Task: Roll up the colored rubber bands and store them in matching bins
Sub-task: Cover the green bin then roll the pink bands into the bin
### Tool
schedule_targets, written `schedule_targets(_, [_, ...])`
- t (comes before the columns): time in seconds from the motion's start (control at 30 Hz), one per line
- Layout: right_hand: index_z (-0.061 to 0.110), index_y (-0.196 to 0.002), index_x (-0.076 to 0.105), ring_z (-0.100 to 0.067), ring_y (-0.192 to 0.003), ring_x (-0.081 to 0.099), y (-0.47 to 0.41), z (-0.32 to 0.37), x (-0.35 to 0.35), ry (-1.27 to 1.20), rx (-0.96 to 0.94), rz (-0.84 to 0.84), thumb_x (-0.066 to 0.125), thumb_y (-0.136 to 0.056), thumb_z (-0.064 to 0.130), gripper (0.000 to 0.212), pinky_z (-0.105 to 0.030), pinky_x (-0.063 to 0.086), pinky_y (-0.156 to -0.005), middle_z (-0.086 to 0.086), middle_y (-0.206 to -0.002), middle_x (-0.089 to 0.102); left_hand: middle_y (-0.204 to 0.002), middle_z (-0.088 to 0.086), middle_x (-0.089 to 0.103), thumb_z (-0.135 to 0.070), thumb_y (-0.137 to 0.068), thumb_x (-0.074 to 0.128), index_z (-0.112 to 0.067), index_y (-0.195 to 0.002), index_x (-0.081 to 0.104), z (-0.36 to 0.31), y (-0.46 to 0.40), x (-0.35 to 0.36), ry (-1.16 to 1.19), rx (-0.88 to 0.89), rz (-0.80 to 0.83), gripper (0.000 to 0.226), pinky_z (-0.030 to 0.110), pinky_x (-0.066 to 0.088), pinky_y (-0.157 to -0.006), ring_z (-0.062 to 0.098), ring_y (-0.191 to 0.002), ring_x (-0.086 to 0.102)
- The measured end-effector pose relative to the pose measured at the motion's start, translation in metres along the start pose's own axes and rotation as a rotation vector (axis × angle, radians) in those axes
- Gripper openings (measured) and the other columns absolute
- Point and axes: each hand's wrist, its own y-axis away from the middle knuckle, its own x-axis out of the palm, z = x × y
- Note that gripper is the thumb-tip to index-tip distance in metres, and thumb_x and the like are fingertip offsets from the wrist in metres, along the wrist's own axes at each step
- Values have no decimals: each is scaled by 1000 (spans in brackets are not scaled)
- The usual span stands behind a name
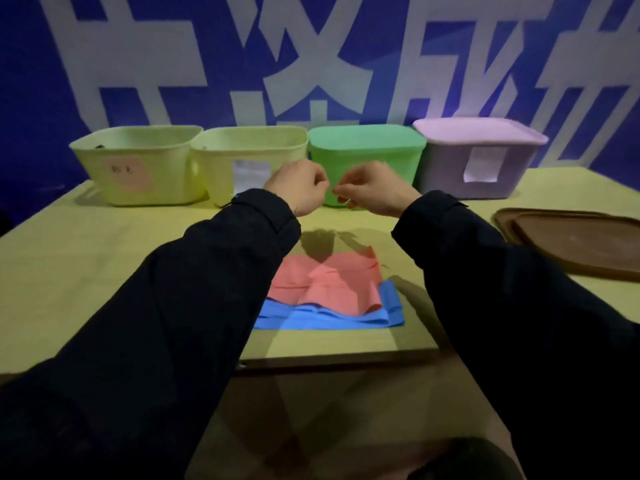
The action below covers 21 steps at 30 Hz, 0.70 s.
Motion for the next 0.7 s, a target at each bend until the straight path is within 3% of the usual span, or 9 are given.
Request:
schedule_targets(0.17, [21, -101, 76, -16, -86, 71, 12, 23, 34, 158, -97, 300, 68, -92, 27, 14, -29, 55, -83, 5, -92, 75, -93, 12, 72, -36, -95, 62, -8, -98, 73, 46, 32, -13, -271, -188, 312, 30, 32, 49, -69, 31, -87, 66])
schedule_targets(0.33, [25, -103, 75, -15, -94, 66, 14, 52, 67, 230, -198, 367, 68, -91, 32, 15, -29, 51, -85, 5, -102, 74, -75, 4, 57, -44, -97, 60, -7, -86, 62, 85, 69, -32, -404, -408, 420, 39, 31, 41, -70, 27, -79, 56])
schedule_targets(0.47, [25, -102, 74, -14, -90, 64, 19, 66, 86, 200, -215, 364, 66, -91, 30, 15, -27, 47, -79, 8, -96, 71, -66, 4, 56, -40, -97, 62, -10, -67, 57, 101, 94, -26, -270, -553, 370, 43, 30, 39, -61, 21, -61, 53])
schedule_targets(0.7, [26, -100, 75, -17, -90, 64, 28, 63, 97, 172, -197, 351, 65, -91, 31, 15, -32, 52, -84, 6, -95, 73, -86, 10, 64, -31, -89, 70, -7, -84, 61, 113, 112, -30, -300, -572, 265, 26, 34, 48, -69, 32, -82, 62])
